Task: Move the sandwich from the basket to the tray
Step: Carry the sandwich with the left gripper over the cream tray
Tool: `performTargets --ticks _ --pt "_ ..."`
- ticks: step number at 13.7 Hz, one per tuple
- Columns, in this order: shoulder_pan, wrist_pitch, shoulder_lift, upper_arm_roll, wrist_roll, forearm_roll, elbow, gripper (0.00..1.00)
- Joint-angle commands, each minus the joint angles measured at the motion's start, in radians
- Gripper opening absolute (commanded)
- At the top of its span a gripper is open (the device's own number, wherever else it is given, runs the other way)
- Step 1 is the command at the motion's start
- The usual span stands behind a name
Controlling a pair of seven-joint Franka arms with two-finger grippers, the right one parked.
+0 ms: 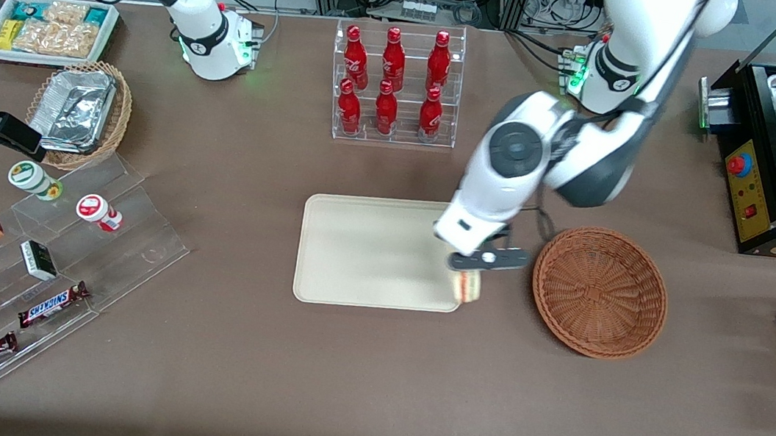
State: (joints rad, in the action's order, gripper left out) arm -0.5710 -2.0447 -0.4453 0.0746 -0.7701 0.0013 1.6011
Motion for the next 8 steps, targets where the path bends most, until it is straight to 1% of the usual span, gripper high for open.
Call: performTargets --ticks 1,6,8 --pt "-0.082 -0.026 -0.125 -0.015 -0.023 -0.003 -0.140 0.00" --pt "-0.176 -0.227 -0.230 -0.015 -0.034 0.009 -0.142 0.00" --pt "-0.179 -0.236 -0.245 -0.015 -0.029 0.009 -0.138 0.00"
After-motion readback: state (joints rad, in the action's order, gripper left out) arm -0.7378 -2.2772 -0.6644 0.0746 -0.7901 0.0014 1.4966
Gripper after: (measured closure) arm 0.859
